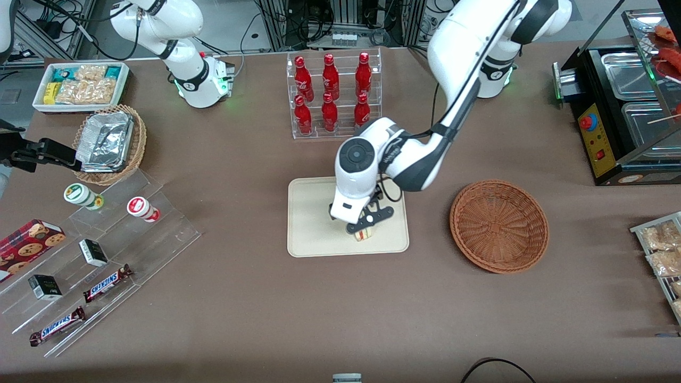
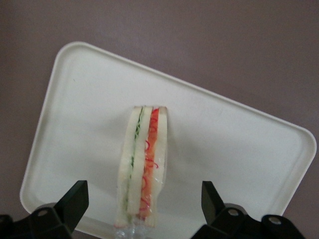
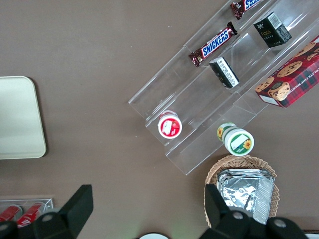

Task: Place sandwich from basket to tray
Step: 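Lower the sandwich onto the tray and open the left gripper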

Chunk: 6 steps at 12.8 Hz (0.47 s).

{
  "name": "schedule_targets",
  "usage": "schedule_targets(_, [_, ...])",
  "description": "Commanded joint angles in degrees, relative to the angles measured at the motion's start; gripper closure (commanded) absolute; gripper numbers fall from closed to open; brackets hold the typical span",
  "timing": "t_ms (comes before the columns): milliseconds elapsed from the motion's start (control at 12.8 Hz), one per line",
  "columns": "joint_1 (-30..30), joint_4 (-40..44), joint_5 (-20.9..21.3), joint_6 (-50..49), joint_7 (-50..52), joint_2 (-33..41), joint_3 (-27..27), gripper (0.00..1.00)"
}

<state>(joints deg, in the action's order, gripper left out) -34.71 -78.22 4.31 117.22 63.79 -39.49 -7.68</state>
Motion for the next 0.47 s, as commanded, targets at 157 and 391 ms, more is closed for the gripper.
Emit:
schedule_targets(157, [5.1,-0.4,0.3,-9.4,-11.9,7.4,0.0,0.00])
schedule_targets(391, [10.7,-4.6,-0.1,-14.0,-20.8,13.6,0.9,0.00])
